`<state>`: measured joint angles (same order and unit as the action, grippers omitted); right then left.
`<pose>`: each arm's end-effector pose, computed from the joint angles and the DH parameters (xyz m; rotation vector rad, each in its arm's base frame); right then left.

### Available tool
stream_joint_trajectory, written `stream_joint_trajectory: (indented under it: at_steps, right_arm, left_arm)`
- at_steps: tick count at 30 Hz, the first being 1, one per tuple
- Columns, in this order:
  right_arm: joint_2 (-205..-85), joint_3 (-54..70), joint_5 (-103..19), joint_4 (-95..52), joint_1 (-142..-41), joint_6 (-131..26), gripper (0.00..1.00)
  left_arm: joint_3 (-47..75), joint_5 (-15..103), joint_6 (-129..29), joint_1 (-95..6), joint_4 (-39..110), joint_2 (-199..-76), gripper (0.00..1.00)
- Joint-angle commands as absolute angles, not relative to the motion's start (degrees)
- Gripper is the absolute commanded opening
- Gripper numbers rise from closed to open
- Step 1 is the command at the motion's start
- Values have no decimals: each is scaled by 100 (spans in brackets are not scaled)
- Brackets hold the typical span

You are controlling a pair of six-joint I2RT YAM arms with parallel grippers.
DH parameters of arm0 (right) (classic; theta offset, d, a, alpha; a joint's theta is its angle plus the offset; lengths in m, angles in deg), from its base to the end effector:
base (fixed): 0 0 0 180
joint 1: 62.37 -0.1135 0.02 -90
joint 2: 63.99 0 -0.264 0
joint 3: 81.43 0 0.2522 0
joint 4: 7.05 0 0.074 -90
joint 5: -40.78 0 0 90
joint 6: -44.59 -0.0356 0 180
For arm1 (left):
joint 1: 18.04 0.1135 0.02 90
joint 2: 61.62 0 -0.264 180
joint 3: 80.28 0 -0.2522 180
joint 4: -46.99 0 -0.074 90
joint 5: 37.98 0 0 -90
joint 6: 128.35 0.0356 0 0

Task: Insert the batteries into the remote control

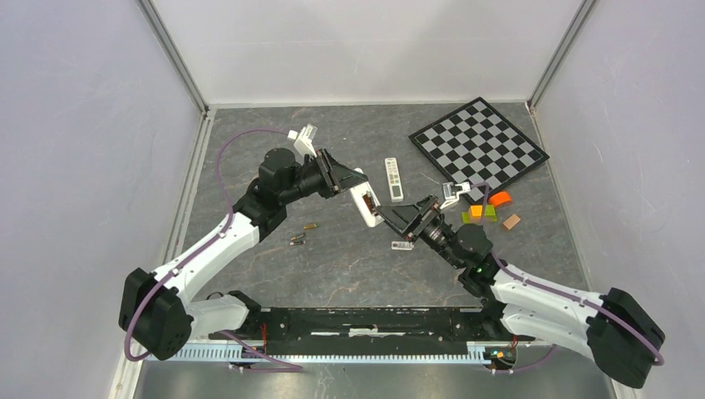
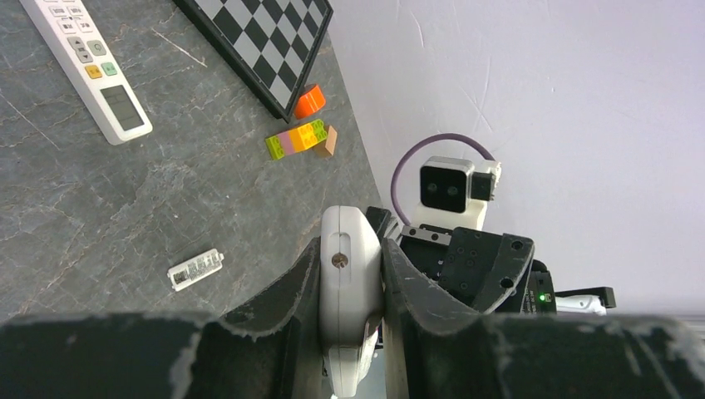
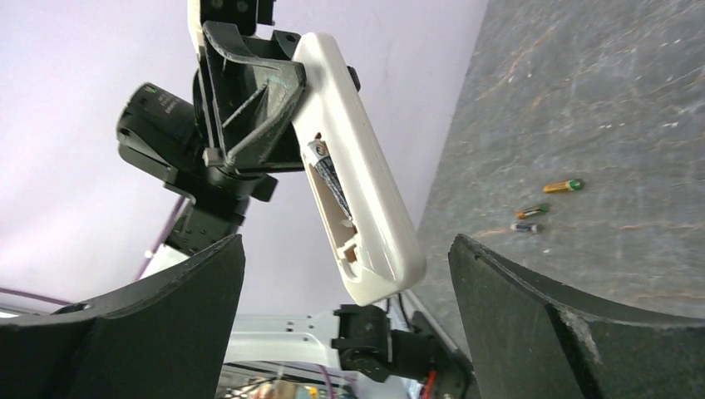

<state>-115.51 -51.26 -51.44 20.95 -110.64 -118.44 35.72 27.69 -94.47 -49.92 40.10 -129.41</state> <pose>0.1338 0.1479 0.2410 0.4006 1.6523 1.6482 0.2270 -0.1585 0.3215 -0.0691 1.9924 -1.4345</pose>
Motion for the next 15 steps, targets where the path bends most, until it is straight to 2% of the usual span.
stream_joint_trajectory:
  at_steps: [1,8,15]
  right_arm:
    - [-11964,-5144,-5119,3348,-11080,-12834,96]
    - [-12681,-4828,-4944,3817,-11080,-13443,96]
    - [-13081,-4542,-4937,4052,-11084,-13555,92]
  left_arm:
    - [3639,2736,-9460,-4970,4482,-12793,2]
    - [3688,2626,-9426,-4969,4490,-12727,2]
    - [3756,2294,-9287,-4970,4685,-12754,2]
